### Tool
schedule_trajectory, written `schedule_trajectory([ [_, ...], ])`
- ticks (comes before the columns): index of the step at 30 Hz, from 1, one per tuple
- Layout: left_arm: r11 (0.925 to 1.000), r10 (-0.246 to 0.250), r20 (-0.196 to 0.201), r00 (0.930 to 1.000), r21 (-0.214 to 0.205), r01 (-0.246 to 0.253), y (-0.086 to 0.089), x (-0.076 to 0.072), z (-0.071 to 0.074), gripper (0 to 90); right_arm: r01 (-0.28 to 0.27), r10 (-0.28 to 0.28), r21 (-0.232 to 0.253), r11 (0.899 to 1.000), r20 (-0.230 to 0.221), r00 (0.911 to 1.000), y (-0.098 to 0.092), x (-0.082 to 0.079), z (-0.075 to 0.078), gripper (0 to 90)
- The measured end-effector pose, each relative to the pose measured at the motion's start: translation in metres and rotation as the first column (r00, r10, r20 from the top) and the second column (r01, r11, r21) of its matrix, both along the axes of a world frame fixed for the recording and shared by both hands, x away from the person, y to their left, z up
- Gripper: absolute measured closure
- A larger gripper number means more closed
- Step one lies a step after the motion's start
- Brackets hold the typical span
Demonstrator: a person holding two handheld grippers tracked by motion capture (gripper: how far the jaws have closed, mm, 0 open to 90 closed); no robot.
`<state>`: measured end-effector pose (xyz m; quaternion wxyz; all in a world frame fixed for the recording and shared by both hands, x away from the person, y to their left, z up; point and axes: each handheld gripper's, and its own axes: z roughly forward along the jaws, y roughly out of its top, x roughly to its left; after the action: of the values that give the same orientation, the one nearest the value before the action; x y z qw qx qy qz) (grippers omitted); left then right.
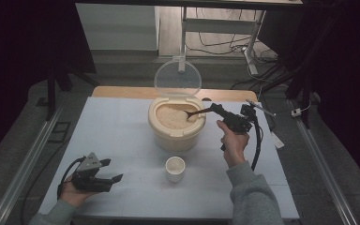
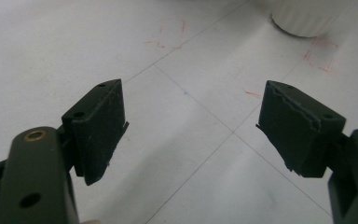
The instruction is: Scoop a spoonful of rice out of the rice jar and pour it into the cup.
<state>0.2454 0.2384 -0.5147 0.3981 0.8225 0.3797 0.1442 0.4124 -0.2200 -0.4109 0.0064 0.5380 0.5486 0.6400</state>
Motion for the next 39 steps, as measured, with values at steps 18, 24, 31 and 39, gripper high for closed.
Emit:
schedule_trajectory([
  [18,1.0000,0.005,0.005,1.0000,0.002,-0.005,-0.001,0.000,0.001,22.6,0.006,-0.002,0.095,0.995,-0.044,0.9990,-0.014,0.000,0.001,82.9],
  [24,1.0000,0.003,0.004,1.0000,0.003,-0.003,-0.001,0.000,0.000,22.6,-0.001,0.008,0.118,0.993,-0.061,0.9981,-0.018,0.001,0.000,82.8],
  [31,1.0000,0.004,0.004,1.0000,0.005,-0.004,-0.001,0.000,0.000,22.6,-0.004,0.014,0.134,0.991,-0.073,0.9972,-0.019,0.001,-0.001,82.8],
  [39,1.0000,0.003,0.004,1.0000,0.006,-0.003,-0.001,0.000,0.000,22.6,0.003,0.011,0.178,0.984,-0.077,0.9970,-0.024,0.002,0.000,82.8],
])
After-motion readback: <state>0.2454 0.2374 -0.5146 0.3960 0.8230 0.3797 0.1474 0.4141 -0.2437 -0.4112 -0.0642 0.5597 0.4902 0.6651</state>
